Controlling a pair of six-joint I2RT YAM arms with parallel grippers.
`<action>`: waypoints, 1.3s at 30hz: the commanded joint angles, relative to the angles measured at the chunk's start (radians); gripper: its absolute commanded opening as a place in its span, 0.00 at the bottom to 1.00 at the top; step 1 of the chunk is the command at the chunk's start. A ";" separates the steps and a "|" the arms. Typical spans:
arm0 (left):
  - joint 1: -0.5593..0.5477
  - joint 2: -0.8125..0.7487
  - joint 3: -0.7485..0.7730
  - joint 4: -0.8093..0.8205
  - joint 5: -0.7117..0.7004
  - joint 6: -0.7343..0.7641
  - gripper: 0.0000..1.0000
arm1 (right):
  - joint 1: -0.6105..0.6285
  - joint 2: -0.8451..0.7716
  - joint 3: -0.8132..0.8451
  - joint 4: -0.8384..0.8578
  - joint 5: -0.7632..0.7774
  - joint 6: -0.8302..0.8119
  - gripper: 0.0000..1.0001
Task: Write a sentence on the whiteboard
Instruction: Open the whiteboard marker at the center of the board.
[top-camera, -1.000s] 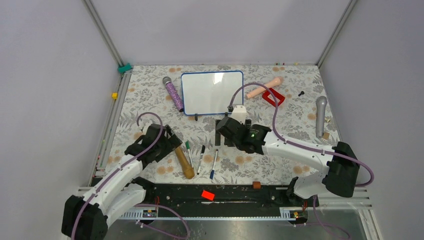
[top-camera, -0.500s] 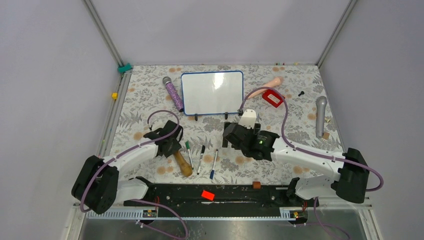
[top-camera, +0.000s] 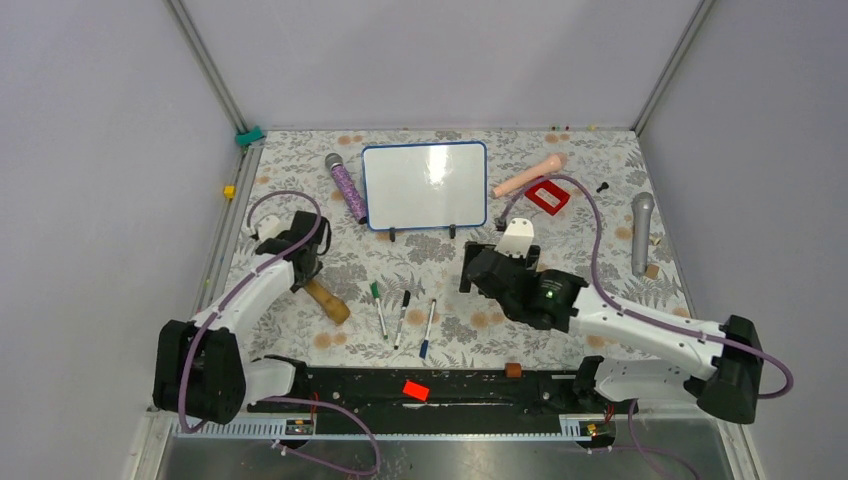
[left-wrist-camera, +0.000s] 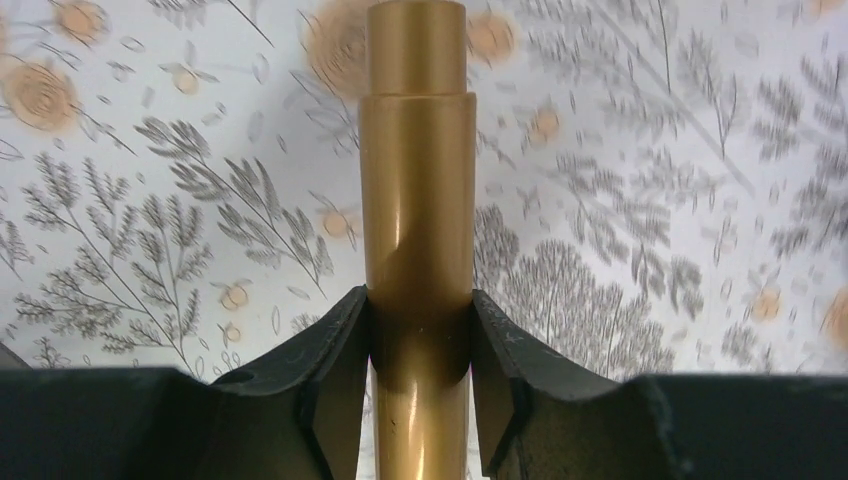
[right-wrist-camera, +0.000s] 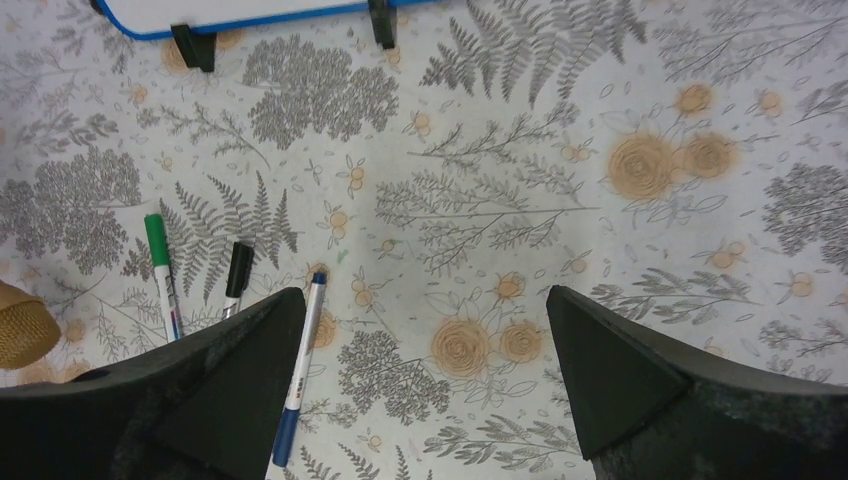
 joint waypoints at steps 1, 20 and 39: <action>0.090 0.046 0.103 0.050 -0.063 0.021 0.23 | 0.006 -0.114 -0.032 0.009 0.119 -0.076 0.99; -0.204 -0.020 0.204 0.074 0.092 0.269 0.95 | -0.053 -0.245 -0.143 -0.189 0.014 -0.008 0.99; -0.515 -0.146 -0.148 0.270 0.228 0.130 0.70 | -0.037 -0.058 -0.097 -0.043 -0.160 0.127 0.88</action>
